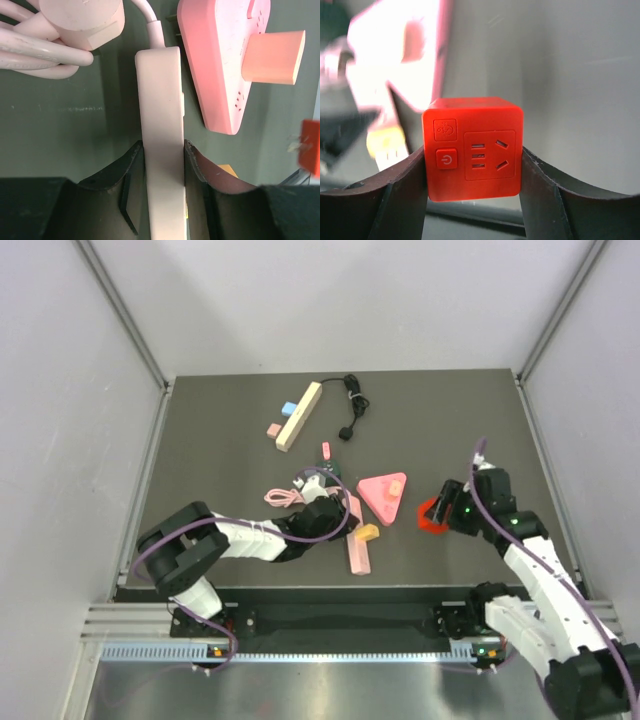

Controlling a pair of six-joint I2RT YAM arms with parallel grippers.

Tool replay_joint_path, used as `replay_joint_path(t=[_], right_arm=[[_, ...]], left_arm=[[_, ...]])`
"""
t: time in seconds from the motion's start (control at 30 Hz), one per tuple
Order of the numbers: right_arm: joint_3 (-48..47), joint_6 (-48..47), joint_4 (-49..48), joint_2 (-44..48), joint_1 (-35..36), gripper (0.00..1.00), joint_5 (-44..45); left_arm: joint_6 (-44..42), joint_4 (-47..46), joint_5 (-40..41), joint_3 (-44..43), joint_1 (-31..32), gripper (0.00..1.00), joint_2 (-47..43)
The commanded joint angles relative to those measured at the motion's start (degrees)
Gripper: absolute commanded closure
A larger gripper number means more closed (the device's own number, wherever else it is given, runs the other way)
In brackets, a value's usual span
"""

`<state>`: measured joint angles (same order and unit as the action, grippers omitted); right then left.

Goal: Pull the plug off the socket

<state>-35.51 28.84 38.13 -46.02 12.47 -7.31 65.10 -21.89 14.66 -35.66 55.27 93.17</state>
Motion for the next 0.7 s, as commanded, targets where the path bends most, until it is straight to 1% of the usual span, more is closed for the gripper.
replay_joint_path(t=[0.0,0.07,0.1,0.13,0.23,0.3,0.37,0.4,0.43,0.5,0.57,0.67], right_arm=[[-3.9,2.4,2.4,-0.1,-10.7,1.0,3.1],[-2.9,3.4,2.6,0.7,-17.5,1.0,-0.1],[-2.5,3.5,2.0,0.8,-24.3,1.0,-2.2],[-1.6,3.6,1.7,0.8,-27.8,0.99,-4.9],[-1.1,7.3,0.1,-2.6,-32.8,0.98,-10.9],[-0.5,8.6,-1.1,-4.6,-36.8,0.98,-12.6],[-1.0,9.3,-0.9,-5.7,-39.4,0.97,-11.3],[-1.3,9.4,-0.4,-5.7,-41.9,0.97,-10.3],[-1.6,10.0,-0.5,-5.7,-43.0,0.98,-8.1],[-1.5,10.8,-2.2,-5.6,-46.5,0.97,-6.4],[-1.1,10.6,-6.0,-5.6,-47.5,0.94,-4.8],[-1.2,10.4,-7.4,-5.6,-48.2,0.89,-3.7]], left_arm=[[-5.2,7.5,0.9,1.4,0.1,1.0,-0.6],[-5.4,7.7,0.7,1.3,0.1,1.0,-1.1],[-5.8,7.9,0.7,1.4,0.1,1.0,-1.3],[-5.9,8.0,0.7,1.3,0.1,1.0,-1.6],[-6.2,8.0,0.7,1.3,0.2,1.0,-1.8],[-6.5,8.0,0.2,1.1,0.1,1.0,-1.6],[-6.4,8.3,-0.1,0.9,0.1,1.0,-1.7],[-6.3,8.4,-0.7,0.9,0.1,1.0,-1.8],[-6.1,8.2,-0.9,0.9,0.1,1.0,-1.8],[-5.8,7.9,-2.0,0.8,0.2,1.0,-1.8],[-5.9,8.0,-3.0,0.4,0.2,1.0,-1.6],[-8.1,9.9,-4.1,-1.4,0.1,1.0,-0.7]])
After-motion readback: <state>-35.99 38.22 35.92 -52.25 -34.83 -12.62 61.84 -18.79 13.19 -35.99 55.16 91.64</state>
